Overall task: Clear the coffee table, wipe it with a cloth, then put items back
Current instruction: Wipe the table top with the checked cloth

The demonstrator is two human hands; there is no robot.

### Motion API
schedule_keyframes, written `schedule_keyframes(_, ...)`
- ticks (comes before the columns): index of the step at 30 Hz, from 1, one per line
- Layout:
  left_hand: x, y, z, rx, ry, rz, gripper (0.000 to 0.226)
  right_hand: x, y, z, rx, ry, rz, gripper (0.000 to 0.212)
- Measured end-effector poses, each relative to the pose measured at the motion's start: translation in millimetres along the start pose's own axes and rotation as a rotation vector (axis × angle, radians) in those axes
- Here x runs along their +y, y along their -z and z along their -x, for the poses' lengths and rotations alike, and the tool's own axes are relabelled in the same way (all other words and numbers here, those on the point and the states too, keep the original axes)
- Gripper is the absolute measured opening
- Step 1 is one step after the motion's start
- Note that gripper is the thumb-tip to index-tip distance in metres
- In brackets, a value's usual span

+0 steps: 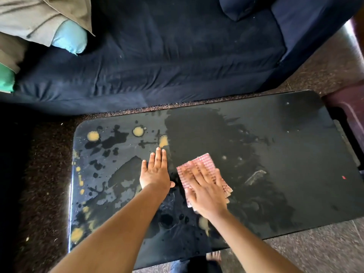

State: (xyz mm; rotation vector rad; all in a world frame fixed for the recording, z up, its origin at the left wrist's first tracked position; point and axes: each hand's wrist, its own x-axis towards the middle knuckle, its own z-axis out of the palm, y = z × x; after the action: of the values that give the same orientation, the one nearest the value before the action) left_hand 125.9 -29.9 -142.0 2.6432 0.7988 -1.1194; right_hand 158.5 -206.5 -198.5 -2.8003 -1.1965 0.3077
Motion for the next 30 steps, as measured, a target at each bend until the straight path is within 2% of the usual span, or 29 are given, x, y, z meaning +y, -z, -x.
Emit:
schedule_keyframes(3, 2, 0, -1, -0.009, 0.004, -0.008, 0.106, 35, 2, 12, -0.005, -0.228, 0.017, 0.064)
schedule_keyframes(6, 3, -1, -1, -0.014, 0.01, -0.014, 0.105, 18, 3, 12, 0.028, -0.372, -0.021, 0.065)
schedule_keyframes(7, 4, -1, 0, -0.017, 0.011, -0.013, 0.104, 1, 3, 12, 0.027, -0.328, -0.048, 0.065)
schedule_keyframes(10, 4, 0, -1, -0.004, 0.012, 0.002, 0.096, -32, 0, 20, -0.02, -0.017, -0.056, 0.063)
schedule_keyframes(12, 3, 1, -1, -0.012, 0.011, 0.01, 0.099, -17, -1, 27, -0.032, 0.046, -0.023, 0.063)
schedule_keyframes(16, 2, 0, 0, -0.02, 0.005, 0.016, 0.106, 25, 0, 39, -0.013, -0.175, 0.0, 0.065)
schedule_keyframes(19, 2, -1, 0, -0.021, 0.002, 0.023, 0.107, 5, 2, 39, 0.01, -0.293, -0.06, 0.065)
schedule_keyframes(22, 1, -2, -2, -0.009, -0.005, 0.036, 0.107, -36, -1, 43, -0.016, -0.127, -0.095, 0.068)
schedule_keyframes(25, -1, -3, -1, -0.009, -0.007, 0.035, 0.107, -15, -4, 49, -0.036, 0.028, -0.027, 0.065)
schedule_keyframes(28, -1, -2, -1, -0.005, -0.007, 0.021, 0.106, 23, -2, 56, -0.02, -0.13, 0.0, 0.065)
schedule_keyframes(30, -1, -2, 0, -0.007, -0.006, 0.015, 0.106, 19, 0, 56, -0.01, -0.272, -0.022, 0.065)
